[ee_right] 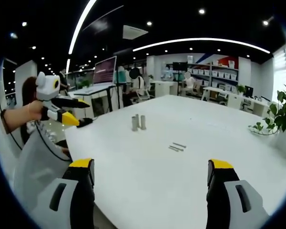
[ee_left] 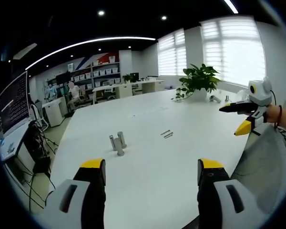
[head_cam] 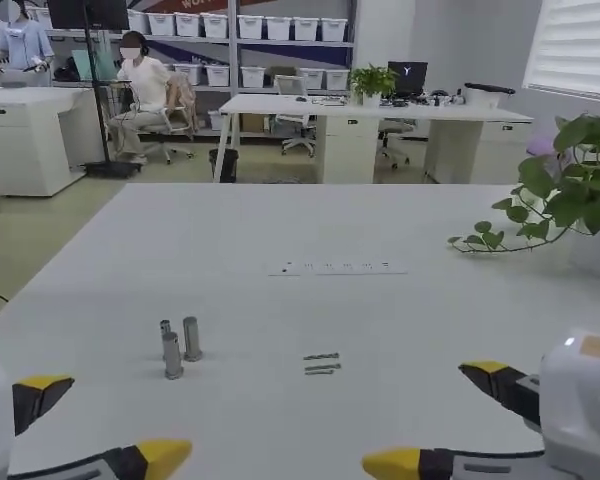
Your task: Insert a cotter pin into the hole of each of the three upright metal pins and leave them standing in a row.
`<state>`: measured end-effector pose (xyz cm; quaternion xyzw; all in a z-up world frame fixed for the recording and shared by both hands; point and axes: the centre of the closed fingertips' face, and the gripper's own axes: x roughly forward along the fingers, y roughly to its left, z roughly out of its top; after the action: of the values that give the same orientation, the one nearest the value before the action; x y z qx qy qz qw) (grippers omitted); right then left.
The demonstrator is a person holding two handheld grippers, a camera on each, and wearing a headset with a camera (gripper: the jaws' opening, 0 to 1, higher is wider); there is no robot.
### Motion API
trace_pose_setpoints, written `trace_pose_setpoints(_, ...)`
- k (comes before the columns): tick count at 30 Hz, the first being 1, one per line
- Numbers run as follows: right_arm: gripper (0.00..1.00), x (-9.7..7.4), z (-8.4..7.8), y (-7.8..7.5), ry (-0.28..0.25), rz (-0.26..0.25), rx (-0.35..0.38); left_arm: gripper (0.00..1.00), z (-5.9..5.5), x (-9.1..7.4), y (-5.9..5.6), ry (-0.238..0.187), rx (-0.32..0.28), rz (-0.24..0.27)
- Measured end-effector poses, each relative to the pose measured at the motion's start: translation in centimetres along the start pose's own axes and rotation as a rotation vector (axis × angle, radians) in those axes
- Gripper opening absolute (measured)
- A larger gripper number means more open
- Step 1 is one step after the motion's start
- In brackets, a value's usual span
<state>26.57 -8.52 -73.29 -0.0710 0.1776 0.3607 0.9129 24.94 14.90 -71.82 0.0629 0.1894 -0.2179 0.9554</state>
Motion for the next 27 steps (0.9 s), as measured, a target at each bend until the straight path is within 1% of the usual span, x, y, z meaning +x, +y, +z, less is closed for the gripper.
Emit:
trace_pose_setpoints(2, 1.0, 0.1, 0.0, 0.0, 0.0, -0.001, 0.0, 0.8, 0.0, 0.0, 0.0, 0.0, -0.002, 0.0)
trace_pose_setpoints(4, 1.0, 0.2, 0.2, 0.3, -0.013, 0.019, 0.013, 0.8, 0.1, 0.1, 0.0, -0.004, -0.003, -0.001)
trace_pose_setpoints(5, 1.0, 0.2, 0.2, 0.3, -0.012, 0.018, 0.013, 0.8, 0.1, 0.1, 0.2, -0.008, -0.009, 0.0)
trace_pose_setpoints(7, 1.0, 0.3, 0.0, 0.4, 0.0, 0.017, 0.007, 0.81, 0.1, 0.2, 0.4, -0.004, -0.015, 0.003)
trace_pose_setpoints(11, 1.0, 0.5, 0.0, 0.4, -0.003, 0.02, 0.019, 0.79, 0.0, 0.4, 1.0, 0.001, -0.016, 0.015)
trace_pose_setpoints(15, 1.0, 0.6, 0.0, 0.2, -0.001, 0.017, 0.025, 0.77, 0.0, 0.6, 1.7, -0.001, -0.032, 0.02)
trace_pose_setpoints(19, 0.98, 0.8, 0.2, 0.0, -0.001, 0.013, 0.026, 0.73, 0.0, 1.0, 2.9, 0.002, -0.039, 0.034)
trace_pose_setpoints(20, 0.97, 0.8, 0.2, 0.0, -0.005, 0.014, 0.028, 0.7, 0.1, 1.2, 3.4, -0.003, -0.048, 0.043)
trace_pose_setpoints(21, 0.97, 0.9, 0.4, 0.0, -0.011, 0.014, 0.031, 0.68, 0.2, 1.3, 3.6, -0.008, -0.051, 0.043)
trace_pose_setpoints(24, 0.95, 1.0, 0.6, -0.1, -0.014, 0.017, 0.041, 0.65, 0.4, 1.8, 4.7, -0.02, -0.071, 0.048)
trace_pose_setpoints(26, 0.95, 1.1, 0.6, -0.2, -0.012, 0.013, 0.039, 0.62, 0.5, 2.1, 5.3, -0.023, -0.069, 0.053)
trace_pose_setpoints(27, 0.94, 1.1, 0.5, -0.2, -0.01, 0.012, 0.038, 0.61, 0.6, 2.4, 5.9, -0.02, -0.066, 0.059)
